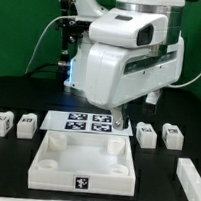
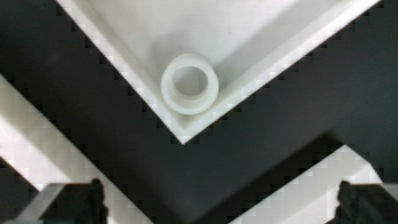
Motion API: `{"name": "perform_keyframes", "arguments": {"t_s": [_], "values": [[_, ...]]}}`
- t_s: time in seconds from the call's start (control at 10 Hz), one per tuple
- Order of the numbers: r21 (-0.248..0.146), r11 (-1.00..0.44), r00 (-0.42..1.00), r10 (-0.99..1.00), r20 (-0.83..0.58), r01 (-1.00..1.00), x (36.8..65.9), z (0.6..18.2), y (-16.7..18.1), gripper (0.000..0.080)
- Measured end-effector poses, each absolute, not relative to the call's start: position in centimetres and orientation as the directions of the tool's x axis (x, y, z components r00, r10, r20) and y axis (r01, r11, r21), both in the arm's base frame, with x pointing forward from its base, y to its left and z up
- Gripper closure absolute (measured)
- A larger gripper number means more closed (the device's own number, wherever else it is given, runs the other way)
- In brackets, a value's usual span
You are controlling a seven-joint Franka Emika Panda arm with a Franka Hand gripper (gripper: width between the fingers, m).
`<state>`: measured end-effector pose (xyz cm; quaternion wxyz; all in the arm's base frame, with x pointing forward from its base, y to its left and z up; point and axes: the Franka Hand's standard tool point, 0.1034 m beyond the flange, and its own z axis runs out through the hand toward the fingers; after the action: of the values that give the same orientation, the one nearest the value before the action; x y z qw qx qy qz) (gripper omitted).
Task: Assemble one leg
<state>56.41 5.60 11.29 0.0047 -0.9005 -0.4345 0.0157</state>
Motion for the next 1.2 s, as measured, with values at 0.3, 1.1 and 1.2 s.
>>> {"name": "perform_keyframes", "arguments": {"t_s": [0.3,1.1,1.2], "values": [[-0.022,-0.622,0.622,0.783,-0.024,0.782,56.4,11.3,5.6,0.015],[-0.01,-0.464,0.464,0.886,-0.01,0.886,52.4,10.2,4.9,0.015],[-0.014,-0.315,0.315,0.949,-0.01,0.949,49.8,9.4,3.9,0.015]]}}
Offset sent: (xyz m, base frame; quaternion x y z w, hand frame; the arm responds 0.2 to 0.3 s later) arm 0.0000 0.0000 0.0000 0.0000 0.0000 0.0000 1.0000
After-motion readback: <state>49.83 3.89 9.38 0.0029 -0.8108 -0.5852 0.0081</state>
